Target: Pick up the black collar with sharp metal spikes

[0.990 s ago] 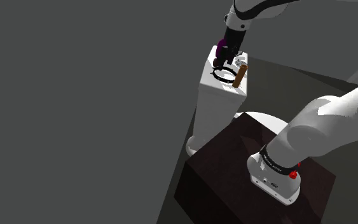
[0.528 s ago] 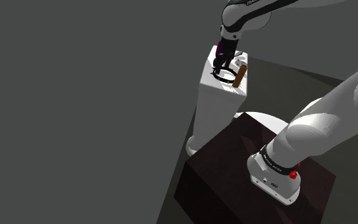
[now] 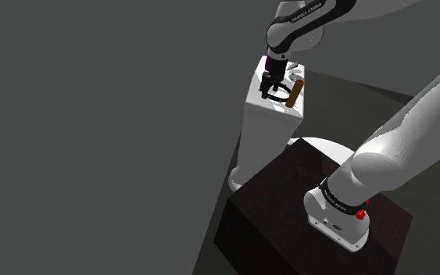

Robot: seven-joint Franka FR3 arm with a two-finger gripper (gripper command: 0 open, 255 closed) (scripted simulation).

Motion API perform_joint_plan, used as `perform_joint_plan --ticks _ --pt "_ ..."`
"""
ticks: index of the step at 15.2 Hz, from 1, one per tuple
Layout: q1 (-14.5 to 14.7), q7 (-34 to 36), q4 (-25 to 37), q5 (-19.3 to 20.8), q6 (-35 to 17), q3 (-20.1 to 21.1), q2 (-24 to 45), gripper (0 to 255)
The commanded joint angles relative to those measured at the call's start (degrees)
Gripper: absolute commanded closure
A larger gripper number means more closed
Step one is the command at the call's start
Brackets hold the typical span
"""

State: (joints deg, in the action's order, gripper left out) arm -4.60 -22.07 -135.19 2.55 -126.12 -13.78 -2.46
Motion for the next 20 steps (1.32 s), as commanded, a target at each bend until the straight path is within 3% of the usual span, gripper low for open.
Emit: perform_joint_plan --ticks 1,2,3,12,20 --pt "-0.01 -0.16 -0.32 -0.22 -1.24 -0.04 0.92 0" --pt "-0.01 -0.15 -0.33 -0.21 -1.24 -0.04 0.91 0" --pt "0.00 -0.16 -0.14 -0.26 -1.19 -0.03 1.05 255" --pt "-0.01 -0.16 -0.32 -0.22 -1.24 -0.03 0.92 255" --pt "0.01 0.42 2.29 0.62 5.13 0.14 -2.92 255"
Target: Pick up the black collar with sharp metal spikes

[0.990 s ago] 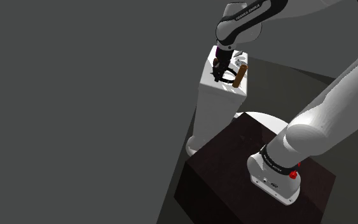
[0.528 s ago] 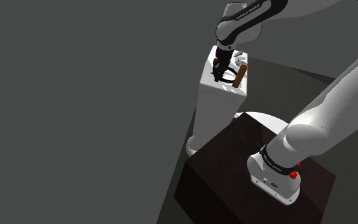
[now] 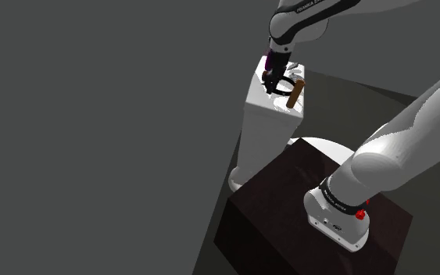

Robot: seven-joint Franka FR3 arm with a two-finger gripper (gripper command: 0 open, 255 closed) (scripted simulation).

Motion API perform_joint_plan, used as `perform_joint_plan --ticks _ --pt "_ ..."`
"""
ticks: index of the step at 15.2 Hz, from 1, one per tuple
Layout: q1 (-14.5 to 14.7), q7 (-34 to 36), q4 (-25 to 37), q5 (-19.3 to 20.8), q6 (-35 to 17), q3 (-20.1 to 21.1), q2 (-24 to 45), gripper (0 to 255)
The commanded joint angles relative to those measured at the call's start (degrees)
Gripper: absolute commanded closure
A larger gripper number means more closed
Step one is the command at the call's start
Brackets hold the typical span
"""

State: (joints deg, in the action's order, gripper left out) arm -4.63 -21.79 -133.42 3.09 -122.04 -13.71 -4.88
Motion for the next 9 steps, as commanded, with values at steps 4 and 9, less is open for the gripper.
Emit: perform_joint_plan --ticks 4,9 --pt "0.05 0.33 2.12 0.37 4.22 0.20 -2.11 255" --pt "0.07 0.46 3.52 0.54 6.72 0.31 -3.23 255"
